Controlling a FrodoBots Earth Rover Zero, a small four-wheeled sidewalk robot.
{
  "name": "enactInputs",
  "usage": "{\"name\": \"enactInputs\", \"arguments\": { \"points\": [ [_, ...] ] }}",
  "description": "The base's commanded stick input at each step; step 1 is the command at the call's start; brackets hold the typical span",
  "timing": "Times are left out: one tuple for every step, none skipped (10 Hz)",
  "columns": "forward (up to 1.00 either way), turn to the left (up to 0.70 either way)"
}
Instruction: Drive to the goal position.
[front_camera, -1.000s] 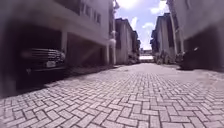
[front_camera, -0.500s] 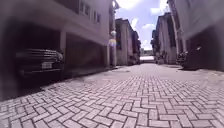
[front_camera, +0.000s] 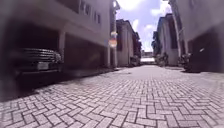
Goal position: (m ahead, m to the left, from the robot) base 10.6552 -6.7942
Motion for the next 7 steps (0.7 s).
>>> {"name": "enactInputs", "arguments": {
  "points": [
    [0.50, 0.00],
    [0.50, 0.00],
    [0.50, 0.00],
    [0.50, 0.00],
    [0.50, 0.00],
    [0.50, 0.00],
    [0.50, 0.00]
  ]
}}
